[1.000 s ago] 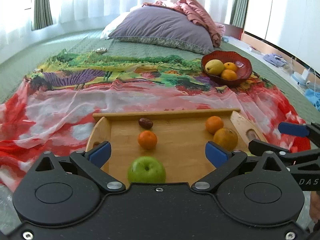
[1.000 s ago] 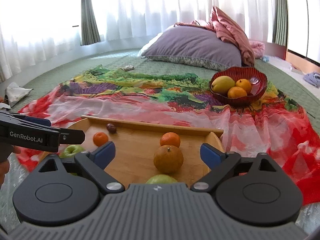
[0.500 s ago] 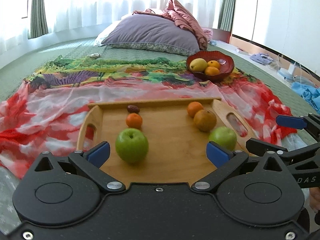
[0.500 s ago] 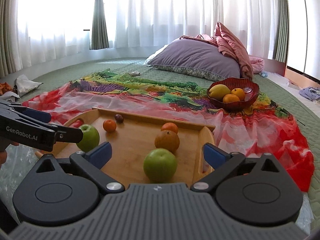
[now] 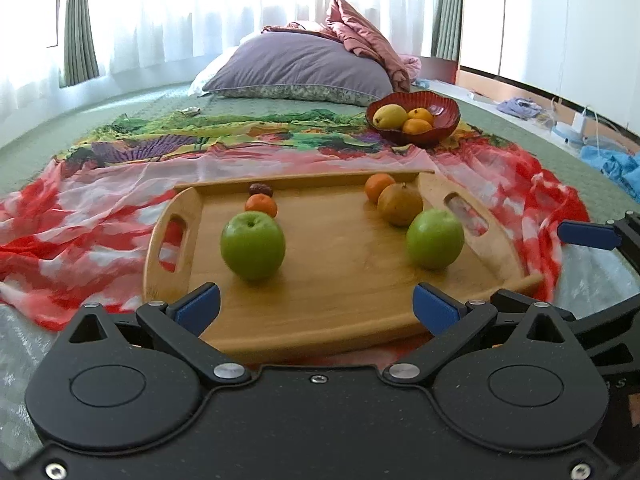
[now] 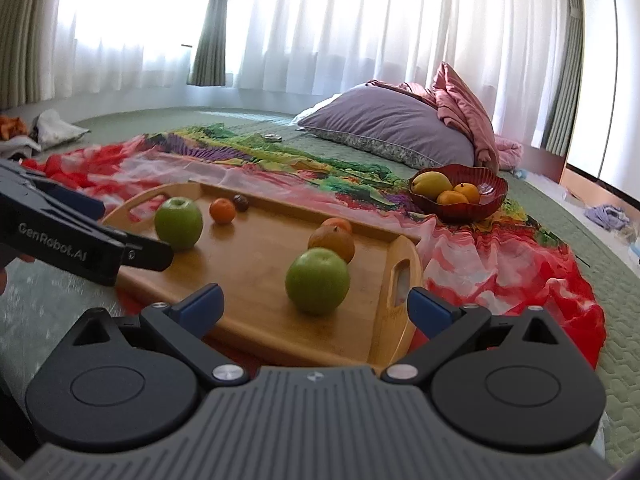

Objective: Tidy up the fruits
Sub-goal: 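Move both tools back from the tray toward the remaining date and tangerine, then grasp the second brown date with the left tool while the right tool grasps a tangerine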

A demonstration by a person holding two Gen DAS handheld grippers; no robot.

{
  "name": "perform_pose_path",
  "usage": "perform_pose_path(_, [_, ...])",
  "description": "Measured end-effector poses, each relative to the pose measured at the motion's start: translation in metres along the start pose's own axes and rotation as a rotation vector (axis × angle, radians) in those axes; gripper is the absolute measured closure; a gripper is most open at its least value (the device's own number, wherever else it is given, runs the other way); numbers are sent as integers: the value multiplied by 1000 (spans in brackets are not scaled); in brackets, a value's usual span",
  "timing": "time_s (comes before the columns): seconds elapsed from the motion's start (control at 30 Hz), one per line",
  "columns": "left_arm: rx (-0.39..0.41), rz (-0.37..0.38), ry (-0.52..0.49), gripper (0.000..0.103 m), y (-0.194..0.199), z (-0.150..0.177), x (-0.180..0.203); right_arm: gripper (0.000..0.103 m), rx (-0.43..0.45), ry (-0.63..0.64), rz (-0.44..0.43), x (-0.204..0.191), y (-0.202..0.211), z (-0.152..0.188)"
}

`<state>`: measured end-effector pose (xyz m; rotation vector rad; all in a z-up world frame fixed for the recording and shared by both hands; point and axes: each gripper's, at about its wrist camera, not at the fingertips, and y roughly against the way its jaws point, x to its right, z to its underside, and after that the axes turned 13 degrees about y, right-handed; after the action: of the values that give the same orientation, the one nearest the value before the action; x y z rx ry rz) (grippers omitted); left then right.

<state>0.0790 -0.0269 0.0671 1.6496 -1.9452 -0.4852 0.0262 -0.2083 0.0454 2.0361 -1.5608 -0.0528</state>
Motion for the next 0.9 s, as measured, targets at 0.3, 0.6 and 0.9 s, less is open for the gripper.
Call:
perform_pose_path(0.3, [-17, -2, 10, 0, -2, 27, -1, 3, -11, 60, -16, -24, 7, 20])
perform_pose_path(0.6, [-32, 19, 7, 0, -4, 43, 6, 13, -31, 11, -19, -30, 9, 37])
perform_pose_path(0.9, [-40, 22, 1, 5, -7, 54, 11, 20, -30, -19, -3, -34, 11, 49])
